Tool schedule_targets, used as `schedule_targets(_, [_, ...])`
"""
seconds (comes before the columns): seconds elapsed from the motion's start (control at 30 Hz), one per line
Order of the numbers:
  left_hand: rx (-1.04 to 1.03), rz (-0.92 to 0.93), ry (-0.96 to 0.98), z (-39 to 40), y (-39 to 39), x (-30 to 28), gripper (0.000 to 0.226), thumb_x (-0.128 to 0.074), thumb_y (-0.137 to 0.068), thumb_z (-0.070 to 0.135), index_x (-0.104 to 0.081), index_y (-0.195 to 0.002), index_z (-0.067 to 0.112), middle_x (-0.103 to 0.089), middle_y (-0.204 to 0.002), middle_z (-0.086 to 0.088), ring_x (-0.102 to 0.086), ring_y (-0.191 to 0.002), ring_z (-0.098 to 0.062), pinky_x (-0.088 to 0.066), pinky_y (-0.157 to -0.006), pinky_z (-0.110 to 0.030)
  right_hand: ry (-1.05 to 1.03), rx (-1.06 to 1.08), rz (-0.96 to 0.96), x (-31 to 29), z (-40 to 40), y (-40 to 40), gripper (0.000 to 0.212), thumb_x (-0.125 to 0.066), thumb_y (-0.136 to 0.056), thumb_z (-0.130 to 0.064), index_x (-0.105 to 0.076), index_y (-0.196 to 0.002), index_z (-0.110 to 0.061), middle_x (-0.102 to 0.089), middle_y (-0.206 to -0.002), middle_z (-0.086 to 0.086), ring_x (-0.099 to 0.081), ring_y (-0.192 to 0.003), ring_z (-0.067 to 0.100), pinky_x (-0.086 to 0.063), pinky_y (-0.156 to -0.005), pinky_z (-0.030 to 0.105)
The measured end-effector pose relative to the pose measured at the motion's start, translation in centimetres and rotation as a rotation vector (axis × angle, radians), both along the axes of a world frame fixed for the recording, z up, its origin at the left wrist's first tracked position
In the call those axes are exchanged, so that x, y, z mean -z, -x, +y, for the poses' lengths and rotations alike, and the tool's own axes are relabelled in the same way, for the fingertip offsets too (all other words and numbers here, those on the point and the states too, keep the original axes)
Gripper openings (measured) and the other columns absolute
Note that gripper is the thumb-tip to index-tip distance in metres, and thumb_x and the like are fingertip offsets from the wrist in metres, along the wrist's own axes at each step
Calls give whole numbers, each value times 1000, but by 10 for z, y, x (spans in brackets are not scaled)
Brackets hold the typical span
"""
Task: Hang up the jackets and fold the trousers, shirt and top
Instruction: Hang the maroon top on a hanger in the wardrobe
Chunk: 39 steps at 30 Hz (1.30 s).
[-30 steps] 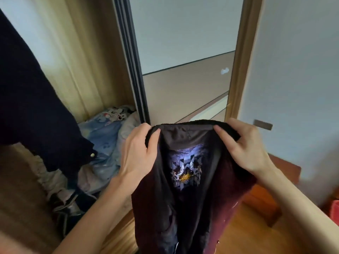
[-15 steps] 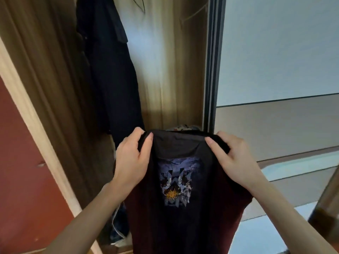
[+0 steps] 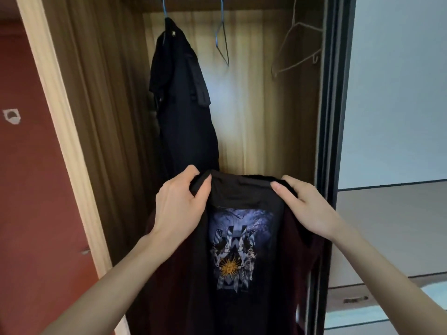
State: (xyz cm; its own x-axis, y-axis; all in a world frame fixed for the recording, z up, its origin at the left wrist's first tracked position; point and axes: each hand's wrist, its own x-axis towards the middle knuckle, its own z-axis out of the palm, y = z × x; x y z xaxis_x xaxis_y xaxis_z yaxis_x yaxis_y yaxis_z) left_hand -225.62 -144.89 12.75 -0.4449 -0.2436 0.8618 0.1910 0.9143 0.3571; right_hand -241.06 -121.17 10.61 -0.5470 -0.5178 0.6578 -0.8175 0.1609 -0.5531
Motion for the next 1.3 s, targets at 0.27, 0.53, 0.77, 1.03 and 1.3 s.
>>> schedule_targets(0.27, [49, 55, 118, -34, 38, -38, 32, -59, -101, 42, -46, -75, 27, -47, -58, 6, -49, -50, -18, -42, -48, -31, -107, 2, 108, 0, -42, 39, 39, -42, -106, -56, -43, -76, -32, -50, -73, -17, -49, -68, 5, -38, -67, 20])
schedule_targets(0.53, [-54, 93, 197, -59, 82, -69, 28, -60, -101, 41, -47, -80, 26, -46, -60, 7, -48, -52, -19, -44, -49, -33, -215, -29, 292, -21, -81, 80, 48, -35, -108, -60, -50, -85, -20, -55, -81, -7, -57, -78, 13, -46, -77, 39])
schedule_targets(0.77, [-113, 173, 221, -70, 96, -116, 29, -56, -102, 42, -47, -81, 25, -44, -55, 5, -49, -51, -17, -45, -53, -36, -15, -35, 353, -70, -104, 105, 34, -42, -109, -44, -41, -80, -26, -47, -74, -11, -50, -70, 5, -34, -67, 23])
schedule_targets(1.03, [-159, 236, 206, -80, 109, -174, 27, -57, -104, 39, -50, -83, 25, -51, -58, 5, -51, -54, -16, -41, -55, -36, 49, -90, 286, -134, -119, 114, 40, -44, -104, -54, -47, -84, -20, -52, -70, -4, -47, -64, 11, -41, -67, 32])
schedule_targets(1.3, [-294, 171, 352, -75, 121, -209, 26, -54, -104, 43, -51, -86, 25, -52, -63, 10, -50, -59, -12, -44, -57, -38, 328, -156, -15, -241, -138, 109, 43, -51, -101, -59, -50, -131, -28, -63, -118, -6, -63, -110, 17, -49, -98, 31])
